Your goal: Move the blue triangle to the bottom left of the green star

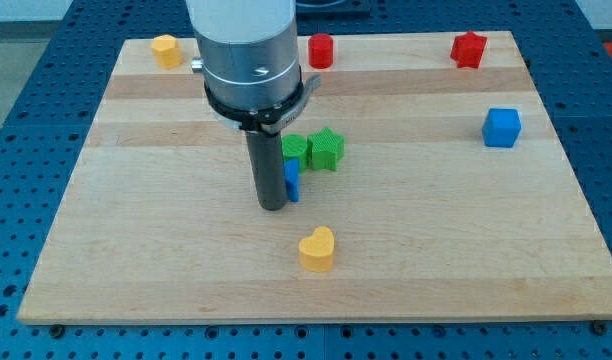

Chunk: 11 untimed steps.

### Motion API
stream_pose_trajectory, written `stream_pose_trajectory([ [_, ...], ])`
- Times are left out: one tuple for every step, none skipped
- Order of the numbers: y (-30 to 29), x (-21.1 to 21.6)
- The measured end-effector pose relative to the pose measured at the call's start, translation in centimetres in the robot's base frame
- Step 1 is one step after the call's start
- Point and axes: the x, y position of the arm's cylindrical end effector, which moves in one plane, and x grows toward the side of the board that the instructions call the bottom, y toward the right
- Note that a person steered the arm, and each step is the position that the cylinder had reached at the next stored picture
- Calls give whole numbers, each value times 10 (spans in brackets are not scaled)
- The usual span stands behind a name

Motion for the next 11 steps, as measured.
stream_pose_trajectory([
  [0, -4],
  [-7, -4],
  [-20, -5],
  [-22, -12],
  [-22, -16],
  [-18, -16],
  [-11, -16],
  [-4, -18],
  [-1, -18],
  [5, -18],
  [7, -18],
])
